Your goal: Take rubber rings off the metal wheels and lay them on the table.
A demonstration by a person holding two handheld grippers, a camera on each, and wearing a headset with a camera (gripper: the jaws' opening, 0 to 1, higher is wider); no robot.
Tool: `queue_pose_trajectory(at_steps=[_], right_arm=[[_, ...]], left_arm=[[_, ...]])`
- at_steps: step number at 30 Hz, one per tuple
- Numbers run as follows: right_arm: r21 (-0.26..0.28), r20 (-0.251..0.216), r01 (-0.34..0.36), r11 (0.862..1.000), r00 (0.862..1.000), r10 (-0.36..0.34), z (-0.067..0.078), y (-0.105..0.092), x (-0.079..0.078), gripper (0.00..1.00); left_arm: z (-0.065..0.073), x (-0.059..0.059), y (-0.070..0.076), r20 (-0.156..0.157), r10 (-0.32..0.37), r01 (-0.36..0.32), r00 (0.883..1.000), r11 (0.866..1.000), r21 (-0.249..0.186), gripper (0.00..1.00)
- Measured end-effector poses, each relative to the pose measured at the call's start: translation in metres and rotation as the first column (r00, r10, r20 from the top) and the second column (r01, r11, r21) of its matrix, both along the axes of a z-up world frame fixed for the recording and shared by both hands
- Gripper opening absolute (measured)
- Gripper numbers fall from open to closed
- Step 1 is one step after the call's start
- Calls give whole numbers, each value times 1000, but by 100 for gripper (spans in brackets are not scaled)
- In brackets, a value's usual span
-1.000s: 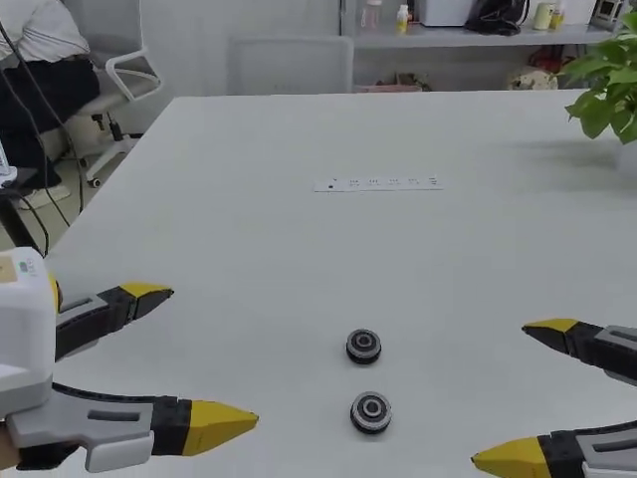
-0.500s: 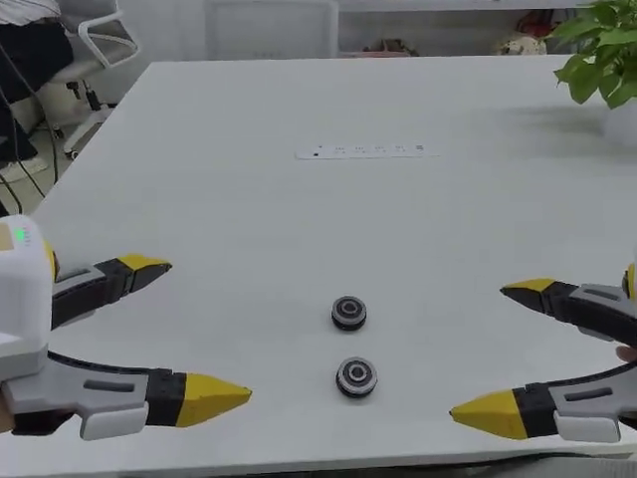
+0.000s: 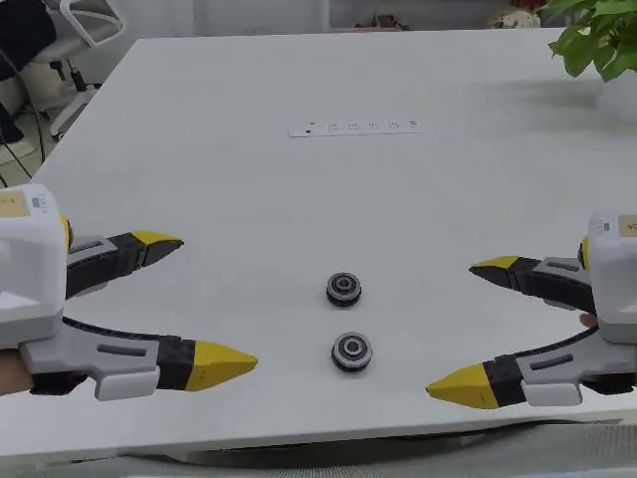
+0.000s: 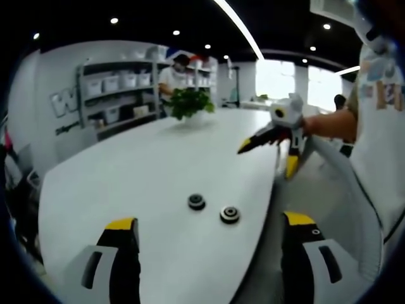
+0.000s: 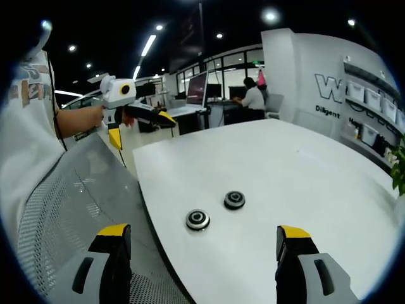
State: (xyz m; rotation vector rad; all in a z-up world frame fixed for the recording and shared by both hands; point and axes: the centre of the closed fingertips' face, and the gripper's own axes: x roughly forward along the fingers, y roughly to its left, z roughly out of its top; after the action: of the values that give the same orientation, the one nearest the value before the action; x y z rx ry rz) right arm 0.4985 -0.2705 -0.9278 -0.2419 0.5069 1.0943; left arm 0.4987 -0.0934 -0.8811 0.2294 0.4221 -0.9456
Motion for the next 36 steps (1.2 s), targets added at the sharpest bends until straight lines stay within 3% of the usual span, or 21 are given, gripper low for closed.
queue_pose_trajectory(at_steps=[7,19,28,33,36], right_arm=[[3,-14,-15,1000,1000,15,-5,4,6,92],[-43,10,-93,995,996,93,-15,15,11,86],[-77,8,-165,983,986,166,-28,24,18,79],[-93,6,-193,977,981,194,-33,28,19,75],[-110,10,-211,971,977,213,-38,31,19,73]], left_arm=[[-6,3,-7,0,-39,39,999,999,20,91],[-17,8,-15,-17,-87,88,996,994,61,87],[-33,18,-28,-45,-123,126,991,988,89,80],[-37,23,-36,-64,-123,128,990,989,70,76],[-44,23,-44,-65,-151,156,986,984,89,74]])
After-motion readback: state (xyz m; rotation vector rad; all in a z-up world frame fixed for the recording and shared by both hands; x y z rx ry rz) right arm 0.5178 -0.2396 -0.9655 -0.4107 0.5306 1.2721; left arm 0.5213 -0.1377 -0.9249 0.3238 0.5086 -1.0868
